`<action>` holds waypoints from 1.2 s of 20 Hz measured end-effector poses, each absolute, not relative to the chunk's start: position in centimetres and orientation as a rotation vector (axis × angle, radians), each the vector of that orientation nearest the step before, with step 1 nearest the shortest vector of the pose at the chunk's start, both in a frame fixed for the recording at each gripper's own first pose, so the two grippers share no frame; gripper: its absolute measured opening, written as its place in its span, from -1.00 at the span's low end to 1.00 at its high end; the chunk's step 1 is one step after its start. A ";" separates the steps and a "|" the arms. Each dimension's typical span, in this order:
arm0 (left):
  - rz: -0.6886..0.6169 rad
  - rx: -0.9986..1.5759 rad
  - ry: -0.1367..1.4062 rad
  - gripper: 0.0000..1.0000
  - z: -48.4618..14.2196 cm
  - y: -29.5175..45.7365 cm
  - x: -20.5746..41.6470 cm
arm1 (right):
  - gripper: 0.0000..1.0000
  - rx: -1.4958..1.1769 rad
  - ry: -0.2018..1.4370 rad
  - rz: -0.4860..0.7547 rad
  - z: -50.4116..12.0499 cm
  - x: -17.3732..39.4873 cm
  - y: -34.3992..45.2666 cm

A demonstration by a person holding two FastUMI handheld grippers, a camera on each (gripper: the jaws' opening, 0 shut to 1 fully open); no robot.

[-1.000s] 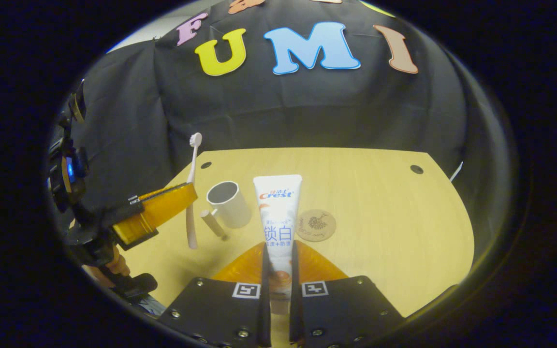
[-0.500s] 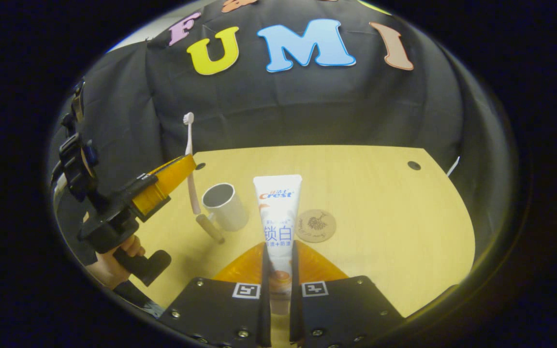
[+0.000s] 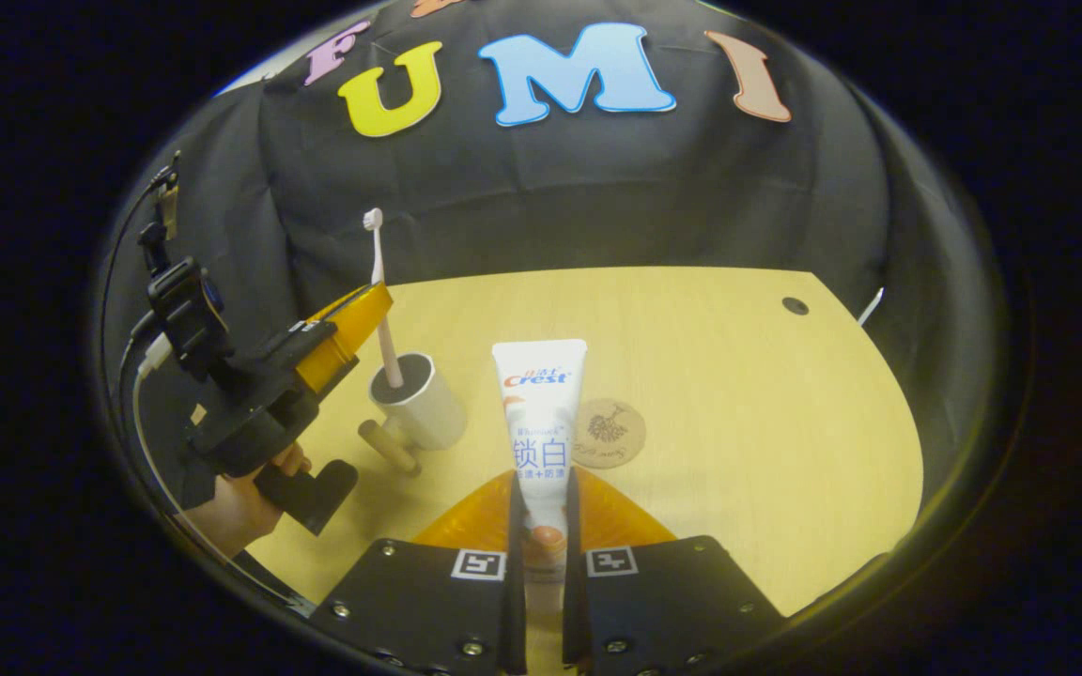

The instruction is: Put the toothbrush and toothpaste on the desktop into the cup, then pick up the cup and place it on the coaster on the desktop.

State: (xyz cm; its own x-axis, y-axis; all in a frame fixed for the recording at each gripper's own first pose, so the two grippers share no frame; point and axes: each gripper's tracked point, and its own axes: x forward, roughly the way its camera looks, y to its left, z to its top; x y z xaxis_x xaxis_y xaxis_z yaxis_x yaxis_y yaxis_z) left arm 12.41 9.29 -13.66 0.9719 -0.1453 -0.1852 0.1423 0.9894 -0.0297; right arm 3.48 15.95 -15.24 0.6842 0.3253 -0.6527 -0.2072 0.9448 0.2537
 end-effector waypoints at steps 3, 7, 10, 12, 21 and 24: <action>-0.132 -0.012 0.218 -0.85 -15.8 10.1 12.7 | -0.67 0.169 0.785 0.298 -15.8 3.6 16.1; -0.129 -0.018 0.258 -0.84 -18.5 10.6 12.9 | -0.67 0.165 0.819 0.307 -16.7 3.4 16.6; -0.130 -0.029 0.291 -0.84 -20.2 10.7 12.4 | -0.67 0.154 0.827 0.320 -16.8 3.1 17.1; -0.127 -0.022 0.291 -0.84 -20.2 10.6 12.1 | -0.68 0.159 0.829 0.333 -16.9 3.1 17.5; -0.165 -0.028 0.307 0.18 -19.0 10.4 10.3 | -0.67 0.158 0.754 0.386 -15.6 4.6 19.4; -0.163 -0.017 0.309 0.42 -18.1 10.5 9.4 | -0.67 0.148 0.699 0.400 -14.6 5.9 20.8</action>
State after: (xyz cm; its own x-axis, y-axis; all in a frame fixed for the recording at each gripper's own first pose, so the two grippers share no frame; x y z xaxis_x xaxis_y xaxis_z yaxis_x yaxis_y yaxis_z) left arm 9.37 10.49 -18.15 0.9398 -0.1619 -0.3010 0.1568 0.9868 -0.0412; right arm 5.91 20.80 -14.59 0.6936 0.4061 -0.5950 -0.3082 0.9138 0.2644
